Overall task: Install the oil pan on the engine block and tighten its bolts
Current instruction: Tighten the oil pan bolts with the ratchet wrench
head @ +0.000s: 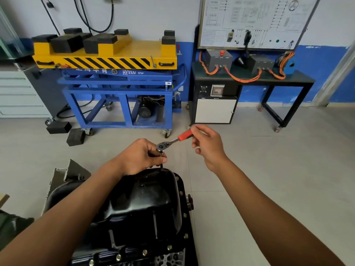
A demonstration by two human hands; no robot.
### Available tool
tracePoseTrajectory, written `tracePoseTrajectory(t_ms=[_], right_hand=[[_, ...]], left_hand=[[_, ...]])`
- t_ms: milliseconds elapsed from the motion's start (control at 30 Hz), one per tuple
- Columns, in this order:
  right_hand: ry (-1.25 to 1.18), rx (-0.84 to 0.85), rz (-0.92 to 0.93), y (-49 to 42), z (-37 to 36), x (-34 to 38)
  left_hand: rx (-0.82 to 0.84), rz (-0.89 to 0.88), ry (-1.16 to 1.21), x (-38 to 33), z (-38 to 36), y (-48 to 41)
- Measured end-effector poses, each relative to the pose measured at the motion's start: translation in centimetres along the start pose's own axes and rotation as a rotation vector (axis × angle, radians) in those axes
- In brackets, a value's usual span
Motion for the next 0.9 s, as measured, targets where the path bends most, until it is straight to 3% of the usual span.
tracePoseTrajectory(t_ms=[167,500,667,900], right_hand=[[-0.072,-0.096,0.024,5.8,3.0,-1.3],[-0.057,0.29,-0.1,15.0,0.5,-3.8],[-0.043,0.292,-0.104,15.0,-0.1,-3.2],[-0.085,0.272,-0.088,14.5,-0.5,-2.7]], left_hand=[[0.018,0.018,-0.007,0.3,0.0,0.0],[-0.007,0.005,-0.12,-1.6,0.3,0.0],[-0.123,0.04,-0.156,-1.6,0.1,0.3],[-0.255,0.02,0.025,-1.0,0.1,1.0]])
Point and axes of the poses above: each hand's wrist, its own y-axis away from the middle knuckle, its own z-axis out of the back of the hand, x = y × z, the point moved 5 cm from there along -y, towards the middle knuckle, and after that the axes turned 6 degrees about -y, right-handed, at the moved point
